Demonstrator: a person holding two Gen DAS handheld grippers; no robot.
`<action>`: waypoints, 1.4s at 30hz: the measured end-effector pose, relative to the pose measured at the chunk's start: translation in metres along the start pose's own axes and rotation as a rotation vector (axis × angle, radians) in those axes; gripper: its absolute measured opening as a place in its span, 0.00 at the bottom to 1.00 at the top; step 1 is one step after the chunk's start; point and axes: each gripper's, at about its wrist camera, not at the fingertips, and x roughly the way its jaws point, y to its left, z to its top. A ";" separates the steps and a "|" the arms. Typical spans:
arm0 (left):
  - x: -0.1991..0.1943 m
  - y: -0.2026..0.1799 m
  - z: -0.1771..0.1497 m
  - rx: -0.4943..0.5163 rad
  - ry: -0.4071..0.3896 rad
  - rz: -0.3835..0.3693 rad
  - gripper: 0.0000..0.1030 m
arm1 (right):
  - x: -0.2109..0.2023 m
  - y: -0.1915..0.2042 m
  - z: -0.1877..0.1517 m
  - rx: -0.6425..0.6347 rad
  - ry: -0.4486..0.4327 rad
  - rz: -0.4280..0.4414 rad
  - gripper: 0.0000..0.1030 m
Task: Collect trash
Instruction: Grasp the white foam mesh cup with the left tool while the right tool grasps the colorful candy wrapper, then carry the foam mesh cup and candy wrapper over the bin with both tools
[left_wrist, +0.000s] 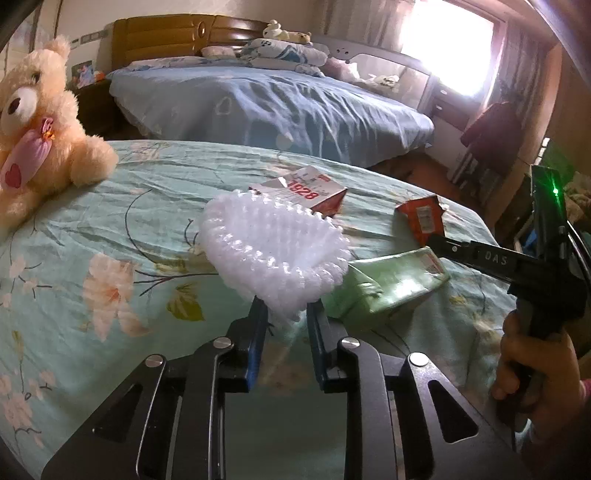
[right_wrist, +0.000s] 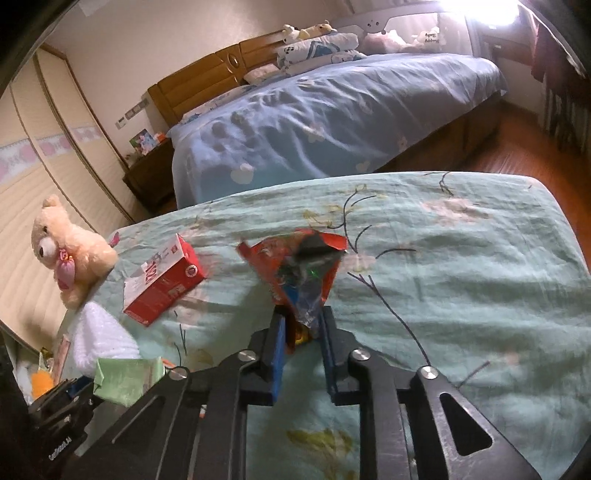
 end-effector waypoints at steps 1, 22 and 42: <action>-0.001 -0.003 -0.001 0.004 0.000 -0.008 0.20 | -0.005 -0.001 -0.003 0.001 -0.003 0.005 0.07; -0.033 -0.081 -0.050 0.079 0.048 -0.167 0.19 | -0.099 -0.042 -0.066 0.068 -0.048 0.005 0.01; -0.052 -0.171 -0.074 0.215 0.066 -0.293 0.19 | -0.184 -0.093 -0.118 0.157 -0.113 -0.049 0.01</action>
